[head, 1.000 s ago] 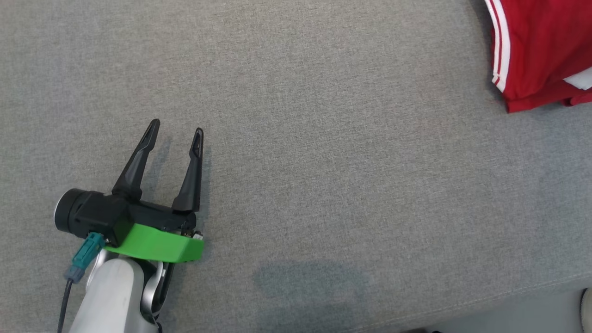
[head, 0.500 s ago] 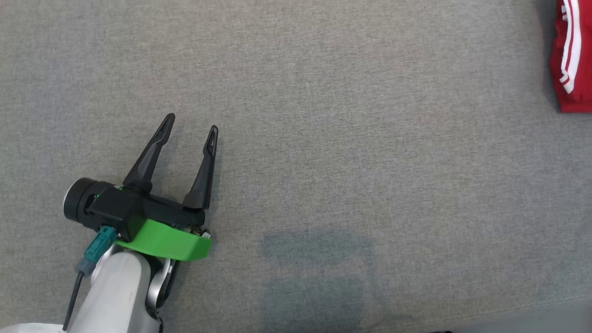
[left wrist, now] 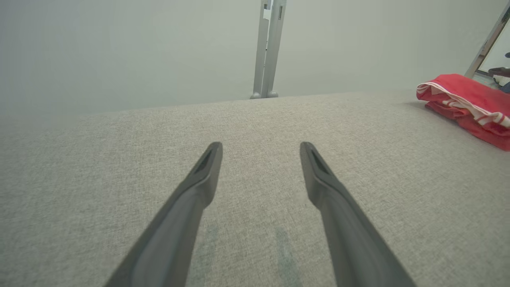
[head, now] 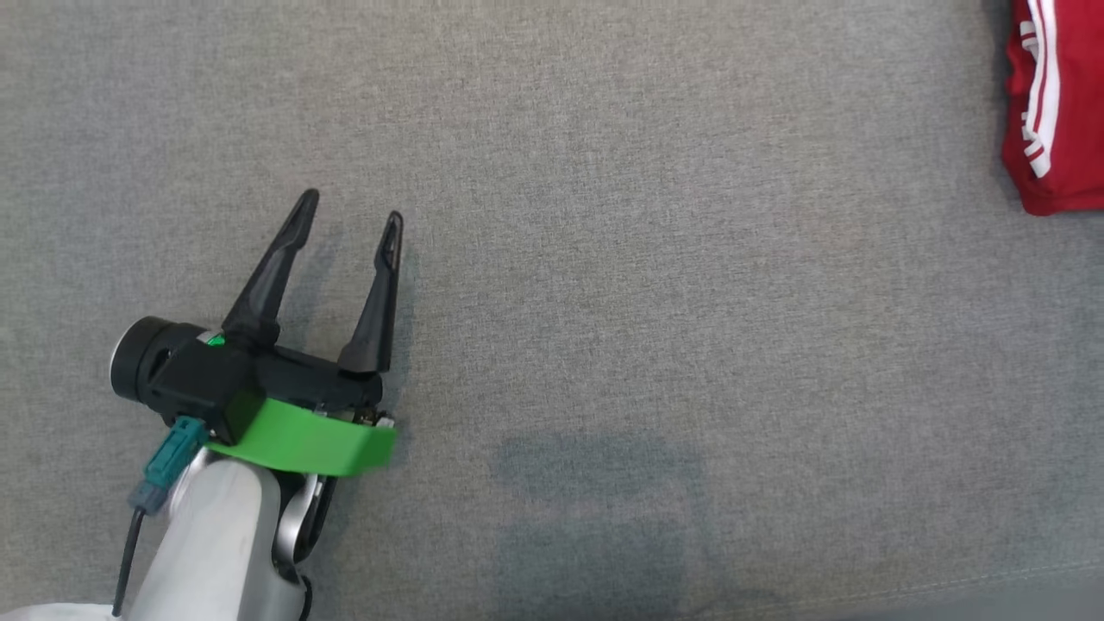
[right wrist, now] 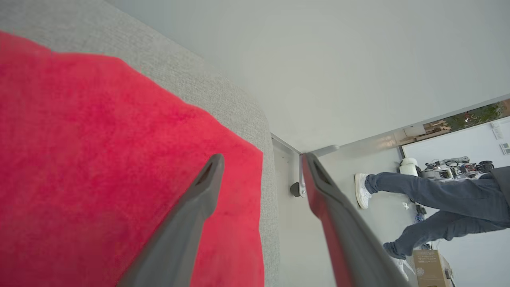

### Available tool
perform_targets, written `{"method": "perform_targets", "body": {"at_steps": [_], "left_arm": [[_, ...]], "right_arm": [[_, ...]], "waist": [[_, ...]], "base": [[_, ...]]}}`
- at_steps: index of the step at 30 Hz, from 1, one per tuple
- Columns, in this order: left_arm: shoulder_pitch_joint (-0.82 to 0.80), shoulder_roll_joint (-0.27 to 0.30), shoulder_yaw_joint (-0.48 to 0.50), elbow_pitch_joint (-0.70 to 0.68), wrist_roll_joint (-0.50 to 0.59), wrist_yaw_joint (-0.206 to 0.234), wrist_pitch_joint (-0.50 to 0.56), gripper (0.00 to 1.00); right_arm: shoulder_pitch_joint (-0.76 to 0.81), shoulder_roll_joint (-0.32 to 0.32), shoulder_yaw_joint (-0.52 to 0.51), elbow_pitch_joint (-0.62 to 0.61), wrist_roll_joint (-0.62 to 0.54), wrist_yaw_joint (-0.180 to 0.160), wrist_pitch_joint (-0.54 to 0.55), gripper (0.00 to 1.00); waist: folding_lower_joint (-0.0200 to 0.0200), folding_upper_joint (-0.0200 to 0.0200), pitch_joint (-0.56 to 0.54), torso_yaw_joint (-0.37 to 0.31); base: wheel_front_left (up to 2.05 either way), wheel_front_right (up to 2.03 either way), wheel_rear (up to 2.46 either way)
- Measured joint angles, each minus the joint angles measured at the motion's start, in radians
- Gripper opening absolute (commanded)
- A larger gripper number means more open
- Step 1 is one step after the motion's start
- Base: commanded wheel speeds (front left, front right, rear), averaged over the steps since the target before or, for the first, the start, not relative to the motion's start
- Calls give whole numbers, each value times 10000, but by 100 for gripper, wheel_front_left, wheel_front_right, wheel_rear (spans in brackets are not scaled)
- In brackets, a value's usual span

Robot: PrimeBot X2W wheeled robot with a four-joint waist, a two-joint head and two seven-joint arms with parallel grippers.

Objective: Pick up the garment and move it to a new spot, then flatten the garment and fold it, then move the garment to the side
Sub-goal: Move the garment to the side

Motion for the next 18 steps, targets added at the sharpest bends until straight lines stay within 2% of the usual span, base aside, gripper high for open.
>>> {"method": "perform_targets", "body": {"at_steps": [8,10,13,18], "left_arm": [[519,-566,855,623,-174,410,-2,100],[700,-723,1198,721,-384,616,-2,100],[1050,-729,1398,976,-470,686,0,100],[1568,-740,1787,1448,-621,1129,128,100]], "right_arm": [[780,1885,-1375,-286,2596,0,-2111,100],[1240,2270,-1266,-430,3430,-4,-2439,100],[1963,2646,-892,-796,4579,0,-2813,100],[3365,3185,-506,-1530,5680,-2,-2991,100]], "waist": [[0,0,-849,5],[0,0,-1142,16],[-1,0,-1622,25],[-1,0,-2491,52]], "base": [[0,0,0],[0,0,0],[0,0,0],[0,0,0]]}}
